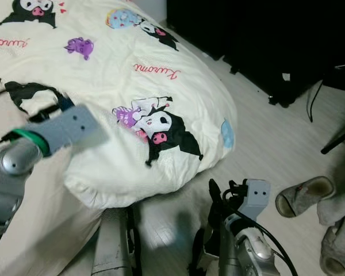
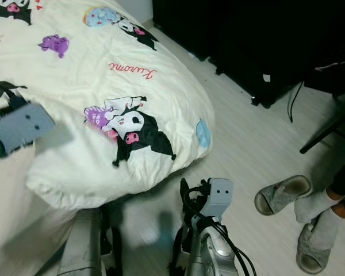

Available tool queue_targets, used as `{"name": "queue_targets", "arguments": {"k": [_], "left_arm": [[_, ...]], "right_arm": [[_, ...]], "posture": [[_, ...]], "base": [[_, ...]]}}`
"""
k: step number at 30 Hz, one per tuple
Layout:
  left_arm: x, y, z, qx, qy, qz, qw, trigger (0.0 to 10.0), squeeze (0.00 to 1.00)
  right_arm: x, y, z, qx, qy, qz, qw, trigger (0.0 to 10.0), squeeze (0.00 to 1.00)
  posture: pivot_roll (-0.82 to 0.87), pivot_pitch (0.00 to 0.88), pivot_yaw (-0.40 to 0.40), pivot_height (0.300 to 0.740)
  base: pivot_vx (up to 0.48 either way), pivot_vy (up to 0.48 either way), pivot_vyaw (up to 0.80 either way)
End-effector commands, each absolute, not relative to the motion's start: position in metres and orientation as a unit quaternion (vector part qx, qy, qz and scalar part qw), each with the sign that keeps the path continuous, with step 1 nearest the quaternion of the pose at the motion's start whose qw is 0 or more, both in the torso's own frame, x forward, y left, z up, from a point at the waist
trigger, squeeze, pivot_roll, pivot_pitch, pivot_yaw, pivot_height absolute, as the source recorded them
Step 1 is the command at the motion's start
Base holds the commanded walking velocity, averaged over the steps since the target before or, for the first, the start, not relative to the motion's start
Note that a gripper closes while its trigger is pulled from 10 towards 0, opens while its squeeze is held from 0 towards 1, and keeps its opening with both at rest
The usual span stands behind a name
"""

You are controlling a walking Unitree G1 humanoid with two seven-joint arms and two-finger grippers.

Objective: Clean up the room

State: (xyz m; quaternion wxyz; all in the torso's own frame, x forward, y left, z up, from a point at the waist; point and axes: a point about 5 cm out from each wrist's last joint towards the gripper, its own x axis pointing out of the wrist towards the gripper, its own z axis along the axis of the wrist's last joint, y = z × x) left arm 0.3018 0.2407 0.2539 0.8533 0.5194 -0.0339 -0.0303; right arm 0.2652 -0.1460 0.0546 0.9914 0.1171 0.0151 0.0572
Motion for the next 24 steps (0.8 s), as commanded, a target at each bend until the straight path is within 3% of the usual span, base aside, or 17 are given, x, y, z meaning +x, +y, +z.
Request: {"name": "queue_targets", "arguments": {"k": [1,4,5,7,8,11,12,13,15,16,20,21,24], "left_arm": [[0.299,0.239,0.243,0.516,-0.020,-0.044,0.855,10.0,0.00],[0.295,0.232,0.233,0.504,0.001,-0.087,0.859,10.0,0.00],[0.285,0.224,0.216,0.503,0.042,-0.162,0.848,10.0,0.00],[0.285,0.224,0.216,0.503,0.042,-0.162,0.848,10.0,0.00],[0.271,0.221,0.196,0.514,0.095,-0.243,0.817,10.0,0.00],[0.271,0.221,0.196,0.514,0.095,-0.243,0.817,10.0,0.00],[0.252,0.223,0.174,0.533,0.154,-0.317,0.769,10.0,0.00],[0.252,0.223,0.174,0.533,0.154,-0.317,0.769,10.0,0.00],[0.214,0.242,0.141,0.560,0.256,-0.426,0.663,10.0,0.00],[0.201,0.251,0.132,0.568,0.288,-0.451,0.626,10.0,0.00],[0.191,0.260,0.122,0.576,0.314,-0.465,0.595,10.0,0.00],[0.188,0.265,0.118,0.592,0.322,-0.467,0.573,10.0,0.00],[0.198,0.272,0.116,0.628,0.311,-0.421,0.576,10.0,0.00]], "right_arm": [[0.257,-0.148,0.045,0.123,0.035,0.047,0.991,10.0,0.00],[0.256,-0.148,0.044,0.123,0.035,0.047,0.991,10.0,0.00],[0.255,-0.148,0.044,0.123,0.035,0.046,0.991,10.0,0.00],[0.255,-0.148,0.044,0.123,0.035,0.046,0.991,10.0,0.00],[0.255,-0.148,0.044,0.123,0.035,0.046,0.991,10.0,0.00],[0.255,-0.148,0.044,0.123,0.035,0.046,0.991,10.0,0.00],[0.256,-0.148,0.044,0.123,0.035,0.047,0.991,10.0,0.00],[0.256,-0.148,0.044,0.123,0.035,0.047,0.991,10.0,0.00],[0.257,-0.147,0.045,0.125,0.034,0.046,0.991,10.0,0.00],[0.257,-0.147,0.045,0.125,0.033,0.046,0.991,10.0,0.00],[0.257,-0.147,0.045,0.125,0.034,0.045,0.991,10.0,0.00],[0.256,-0.147,0.045,0.125,0.033,0.045,0.991,10.0,0.00],[0.257,-0.149,0.045,0.125,0.033,0.043,0.991,10.0,0.00]], "posture": [[0.10,0.309,0.092,0.592],[0.10,0.316,0.095,0.592],[0.10,0.316,0.095,0.592],[0.10,0.316,0.095,0.592],[0.10,0.316,0.095,0.592],[0.10,0.316,0.095,0.592],[0.10,0.316,0.095,0.592],[0.10,0.316,0.095,0.592],[0.10,0.320,0.098,0.592],[0.10,0.320,0.098,0.592],[0.10,0.320,0.098,0.592],[0.10,0.320,0.098,0.592],[0.10,0.318,0.097,0.592]], "base": [[0.000,0.000,0.00],[0.000,0.000,0.00],[0.000,0.000,0.00],[0.000,0.000,0.00],[0.000,0.000,0.00],[0.000,0.000,0.00],[0.000,0.000,0.00],[0.000,0.000,0.00],[0.000,0.000,0.00],[0.000,0.000,0.00],[0.000,0.000,0.00],[0.000,0.000,0.00],[0.000,0.000,0.00]]}}
